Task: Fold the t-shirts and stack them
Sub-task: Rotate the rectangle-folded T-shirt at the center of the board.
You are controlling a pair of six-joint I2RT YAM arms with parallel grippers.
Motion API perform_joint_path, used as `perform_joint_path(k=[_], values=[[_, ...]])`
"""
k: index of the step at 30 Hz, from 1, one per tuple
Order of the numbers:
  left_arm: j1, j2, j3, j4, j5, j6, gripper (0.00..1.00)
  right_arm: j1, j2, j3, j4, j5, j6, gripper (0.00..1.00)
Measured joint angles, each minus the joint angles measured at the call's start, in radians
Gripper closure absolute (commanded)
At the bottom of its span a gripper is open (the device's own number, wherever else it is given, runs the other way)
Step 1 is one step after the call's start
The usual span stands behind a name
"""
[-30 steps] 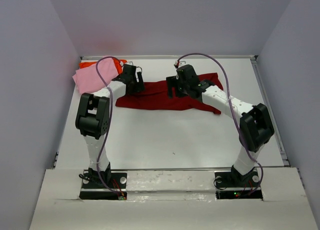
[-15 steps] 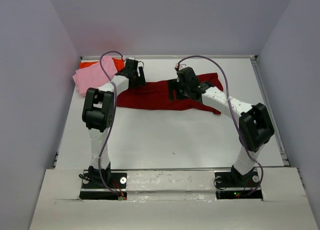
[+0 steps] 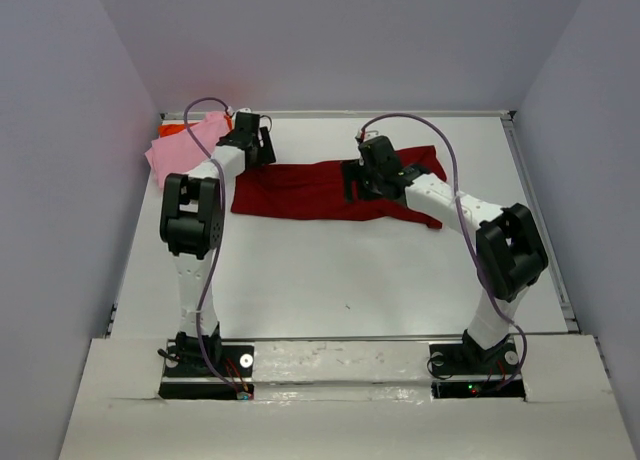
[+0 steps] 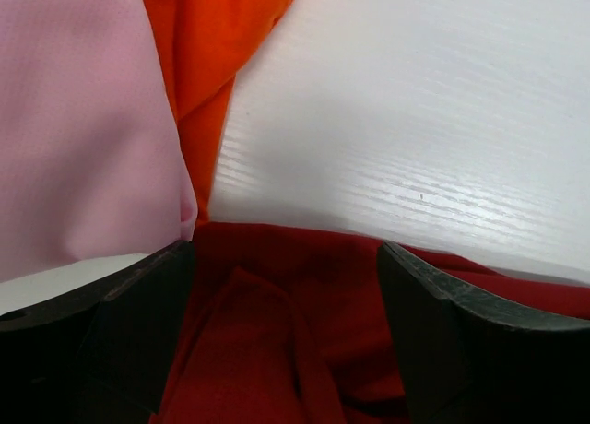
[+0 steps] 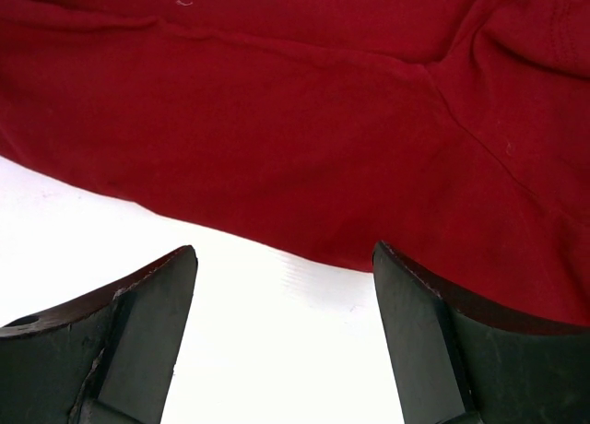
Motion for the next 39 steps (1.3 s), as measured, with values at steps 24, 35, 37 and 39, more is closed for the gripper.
perform_joint_path(k=[24, 35, 37, 39], values=[[-0.026, -0.625, -0.266, 0.008, 0.161, 0.0, 0.05, -0.285, 0.251, 0.111, -0.085, 0.175, 0.15, 0.16], [-0.026, -0.765, -0.362, 0.084, 0.169, 0.006, 0.05, -0.327, 0.327, 0.22, -0.159, 0.178, 0.159, 0.16], [-0.026, -0.766, -0.38, 0.092, 0.172, 0.006, 0.05, -0.351, 0.369, 0.284, -0.171, 0.179, 0.157, 0.17], [-0.026, -0.766, -0.392, 0.093, 0.174, 0.006, 0.04, -0.374, 0.417, 0.364, -0.198, 0.182, 0.156, 0.17]])
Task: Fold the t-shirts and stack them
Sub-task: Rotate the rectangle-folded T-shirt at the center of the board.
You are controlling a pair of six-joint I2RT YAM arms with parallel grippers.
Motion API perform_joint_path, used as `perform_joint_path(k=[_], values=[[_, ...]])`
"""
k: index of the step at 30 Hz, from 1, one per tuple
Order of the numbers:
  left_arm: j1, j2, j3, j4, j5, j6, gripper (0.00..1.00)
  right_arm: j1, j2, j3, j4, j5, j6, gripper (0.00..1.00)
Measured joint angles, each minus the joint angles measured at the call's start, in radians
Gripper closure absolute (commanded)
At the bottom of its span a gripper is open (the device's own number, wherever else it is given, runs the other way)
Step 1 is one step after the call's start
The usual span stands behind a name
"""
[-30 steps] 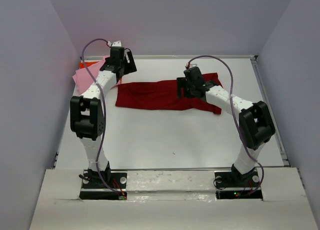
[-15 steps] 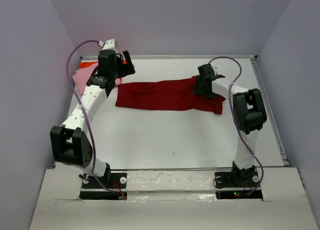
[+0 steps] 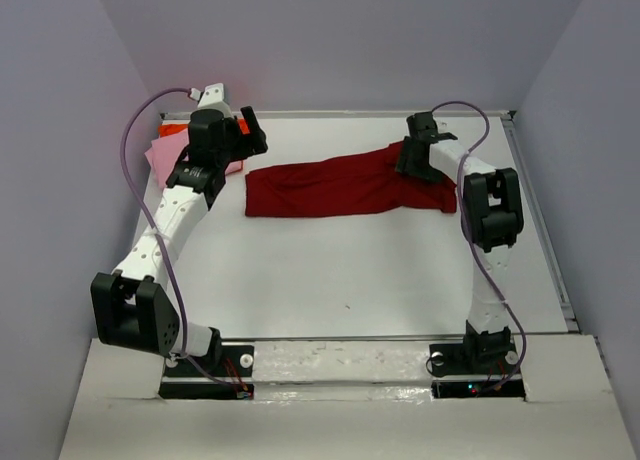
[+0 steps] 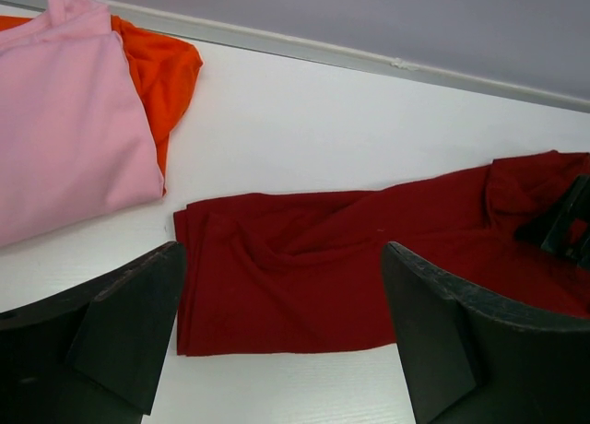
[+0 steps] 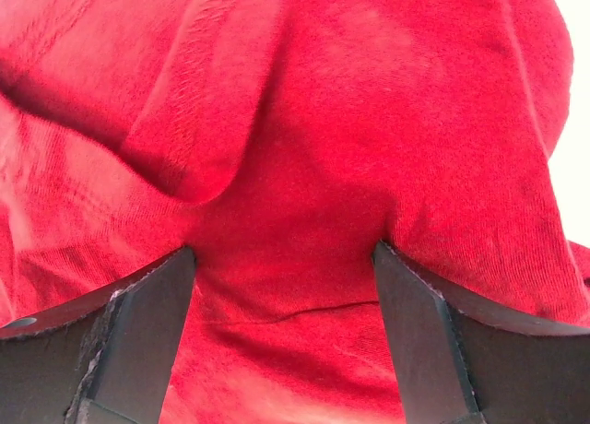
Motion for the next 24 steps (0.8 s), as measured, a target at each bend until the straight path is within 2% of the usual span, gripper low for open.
perform_joint_path(k=[5, 9, 14, 21, 24], values=[[0.0, -0.003, -0.002, 0.006, 0.018, 0.001, 0.05, -0.035, 0.127, 0.216, -0.061, 0.003, -0.024, 0.17], [0.0, -0.013, -0.002, 0.008, 0.034, 0.001, 0.04, -0.049, 0.266, 0.453, -0.11, -0.002, -0.047, 0.17], [0.0, -0.021, -0.002, 0.01, 0.048, 0.0, 0.04, -0.048, 0.401, 0.686, -0.143, -0.053, -0.075, 0.17], [0.0, -0.028, -0.016, 0.024, 0.067, 0.0, 0.05, -0.05, 0.42, 0.723, -0.115, -0.174, -0.099, 0.16], [0.0, -0.031, -0.023, 0.025, 0.068, -0.001, 0.05, -0.043, 0.357, 0.616, -0.064, -0.185, -0.135, 0.14]])
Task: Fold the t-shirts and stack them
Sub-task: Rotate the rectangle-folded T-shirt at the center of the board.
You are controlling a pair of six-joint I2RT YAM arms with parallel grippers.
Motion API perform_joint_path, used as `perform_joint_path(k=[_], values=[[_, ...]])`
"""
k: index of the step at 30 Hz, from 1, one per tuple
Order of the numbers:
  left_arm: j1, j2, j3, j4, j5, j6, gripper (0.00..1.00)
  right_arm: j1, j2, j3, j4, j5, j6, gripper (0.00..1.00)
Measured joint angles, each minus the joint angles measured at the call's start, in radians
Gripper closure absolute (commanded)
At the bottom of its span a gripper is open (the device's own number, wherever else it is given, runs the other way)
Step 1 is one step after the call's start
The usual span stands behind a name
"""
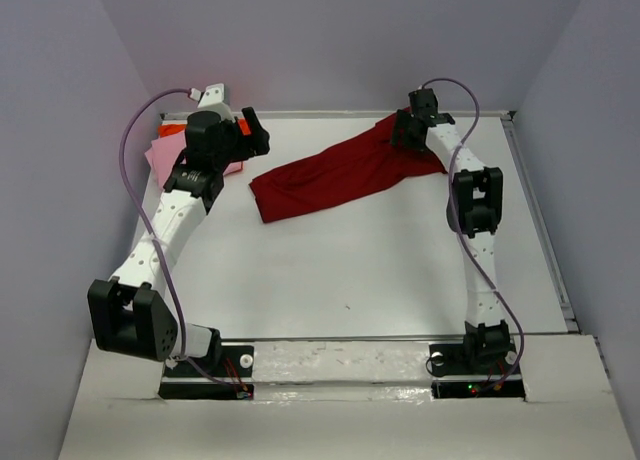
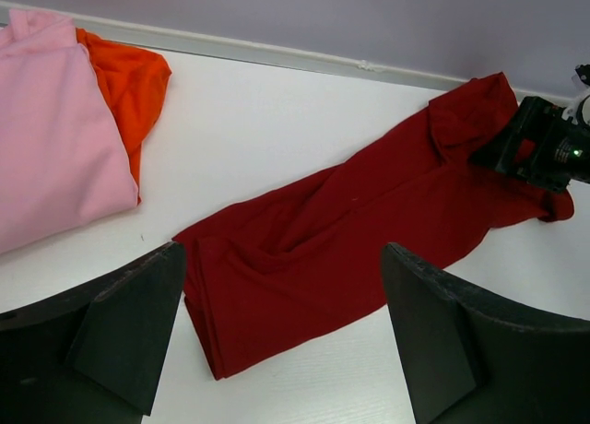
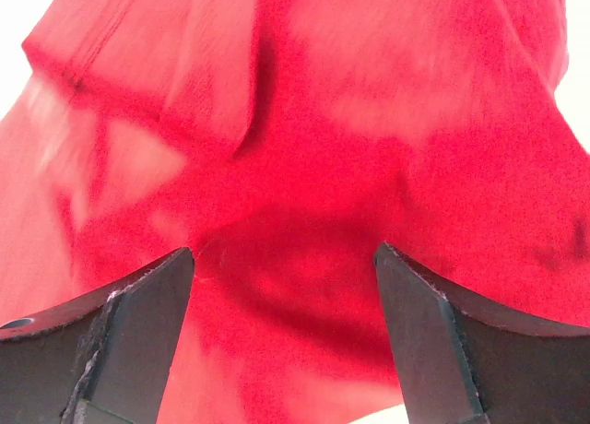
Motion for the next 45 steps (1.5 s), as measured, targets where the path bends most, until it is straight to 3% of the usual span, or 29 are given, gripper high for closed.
perform_joint_path(k=[6, 13, 17, 24, 29, 45], values=[[0.0, -0.022, -0.013, 0.009, -0.009, 0.0, 0.04, 0.056, -0.233, -0.141, 0.022, -0.038, -0.074, 0.1], [0.0, -0.055, -0.013, 0.018, -0.022, 0.0, 0.04, 0.169, -0.465, -0.143, 0.131, -0.283, -0.073, 0.07], [0.0, -0.093, -0.035, 0.027, -0.079, -0.001, 0.04, 0.274, -0.418, -0.166, 0.189, -0.36, -0.069, 0.06], [0.045, -0.177, -0.064, 0.044, -0.183, -0.008, 0.04, 0.482, -0.149, -0.191, 0.185, -0.422, -0.03, 0.06], [0.082, -0.188, -0.065, 0.053, -0.215, -0.016, 0.04, 0.568, -0.084, -0.198, 0.186, -0.46, 0.012, 0.06], [0.092, -0.183, -0.076, 0.052, -0.203, -0.026, 0.04, 0.579, -0.084, -0.262, 0.295, -0.519, 0.06, 0.06]])
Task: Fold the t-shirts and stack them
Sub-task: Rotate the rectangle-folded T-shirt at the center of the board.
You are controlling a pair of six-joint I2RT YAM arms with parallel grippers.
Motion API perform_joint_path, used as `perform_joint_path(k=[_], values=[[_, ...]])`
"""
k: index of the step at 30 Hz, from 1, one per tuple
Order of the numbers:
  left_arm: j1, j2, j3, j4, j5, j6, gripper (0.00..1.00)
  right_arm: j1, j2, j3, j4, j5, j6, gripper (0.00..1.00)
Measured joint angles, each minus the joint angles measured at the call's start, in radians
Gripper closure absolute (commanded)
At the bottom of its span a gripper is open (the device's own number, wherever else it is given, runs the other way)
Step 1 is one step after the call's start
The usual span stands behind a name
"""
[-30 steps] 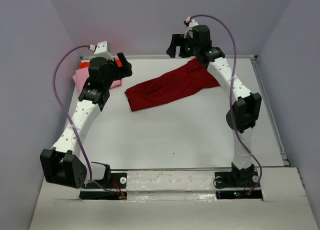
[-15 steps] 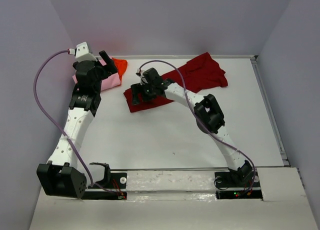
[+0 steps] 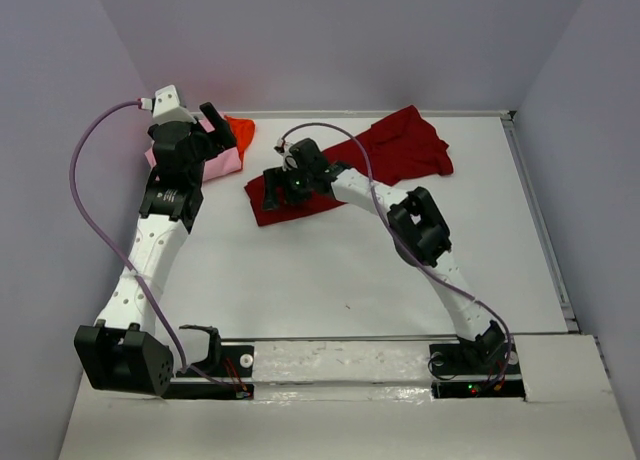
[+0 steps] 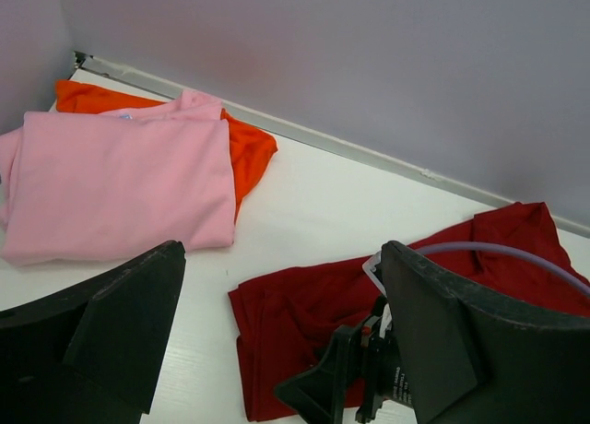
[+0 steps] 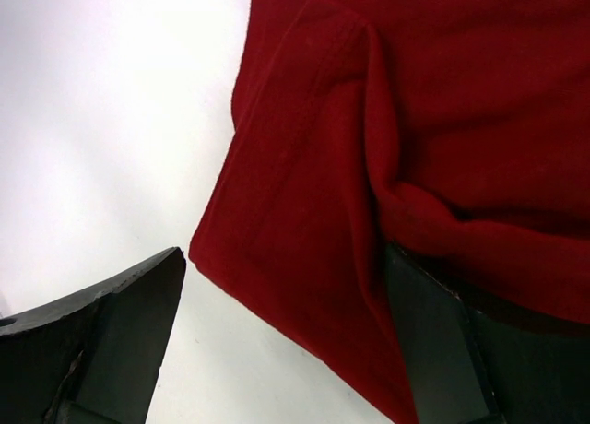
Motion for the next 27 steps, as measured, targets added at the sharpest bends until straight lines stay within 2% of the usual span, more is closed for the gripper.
perform_joint_path(k=[8, 16, 21, 27], values=[[0.0, 0.0, 0.0, 0.0, 0.009, 0.001, 0.04, -0.003, -0.099, -0.208, 0.134, -0.027, 0.0, 0.07], [0.0, 0.017, 0.0, 0.0, 0.021, 0.001, 0.04, -0.001, -0.406, -0.699, 0.238, -0.05, 0.04, 0.07], [0.0, 0.032, 0.0, 0.0, 0.038, 0.0, 0.04, 0.017, -0.652, -1.029, 0.267, -0.04, 0.09, 0.07], [0.0, 0.048, 0.0, 0.0, 0.061, -0.001, 0.04, 0.064, -0.9, -1.307, 0.256, -0.015, 0.164, 0.07]])
